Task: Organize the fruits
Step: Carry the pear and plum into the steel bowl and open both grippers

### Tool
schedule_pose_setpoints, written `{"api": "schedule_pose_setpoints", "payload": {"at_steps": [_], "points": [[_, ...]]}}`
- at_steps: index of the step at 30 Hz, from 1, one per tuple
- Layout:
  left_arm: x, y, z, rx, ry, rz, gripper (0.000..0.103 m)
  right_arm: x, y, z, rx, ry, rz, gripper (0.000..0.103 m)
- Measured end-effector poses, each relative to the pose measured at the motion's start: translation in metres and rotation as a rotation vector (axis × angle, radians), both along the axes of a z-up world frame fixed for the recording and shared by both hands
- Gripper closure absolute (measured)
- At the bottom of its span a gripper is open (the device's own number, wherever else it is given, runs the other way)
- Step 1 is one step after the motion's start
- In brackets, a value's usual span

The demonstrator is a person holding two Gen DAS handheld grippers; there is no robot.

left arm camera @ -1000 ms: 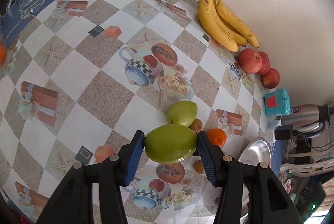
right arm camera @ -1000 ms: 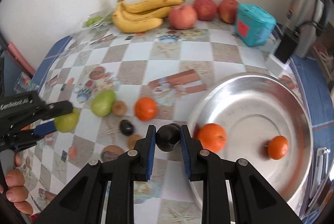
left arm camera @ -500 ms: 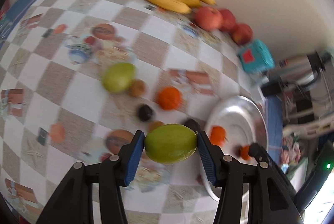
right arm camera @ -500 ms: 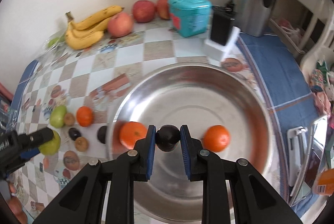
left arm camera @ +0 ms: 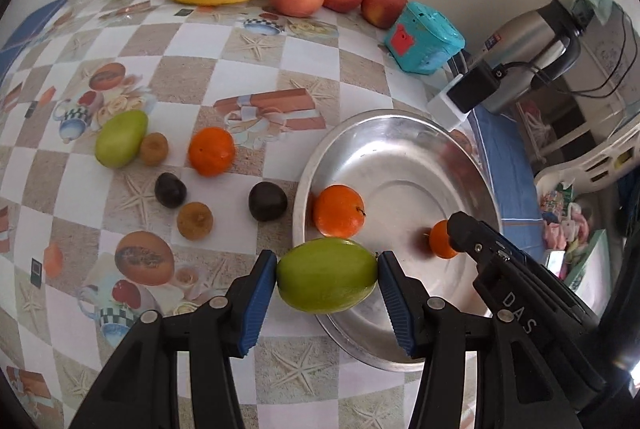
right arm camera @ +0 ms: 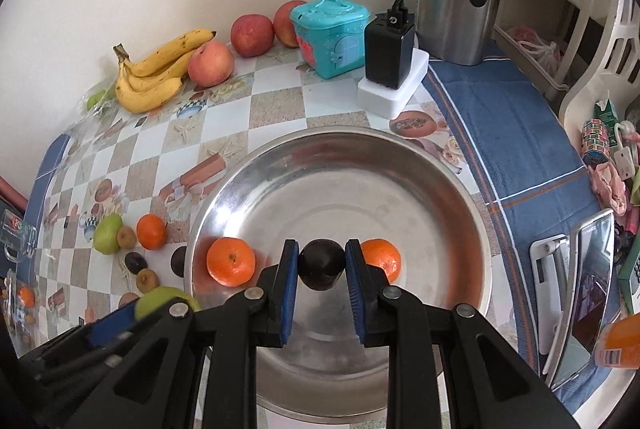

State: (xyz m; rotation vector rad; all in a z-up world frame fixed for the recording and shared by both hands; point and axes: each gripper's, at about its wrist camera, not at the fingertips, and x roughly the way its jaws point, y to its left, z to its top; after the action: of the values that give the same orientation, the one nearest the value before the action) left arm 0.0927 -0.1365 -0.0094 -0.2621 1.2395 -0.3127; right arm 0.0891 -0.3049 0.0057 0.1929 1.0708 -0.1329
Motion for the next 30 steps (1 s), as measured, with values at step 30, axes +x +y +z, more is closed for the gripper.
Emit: {"api": "schedule_pose_setpoints", "payload": {"at_steps": [30], "points": [[0.003,-0.004,-0.012,-0.043,0.036,-0.001,0.047,-0.002,-0.015,-0.015,0.062,0.070,-0.051,0.078]]}}
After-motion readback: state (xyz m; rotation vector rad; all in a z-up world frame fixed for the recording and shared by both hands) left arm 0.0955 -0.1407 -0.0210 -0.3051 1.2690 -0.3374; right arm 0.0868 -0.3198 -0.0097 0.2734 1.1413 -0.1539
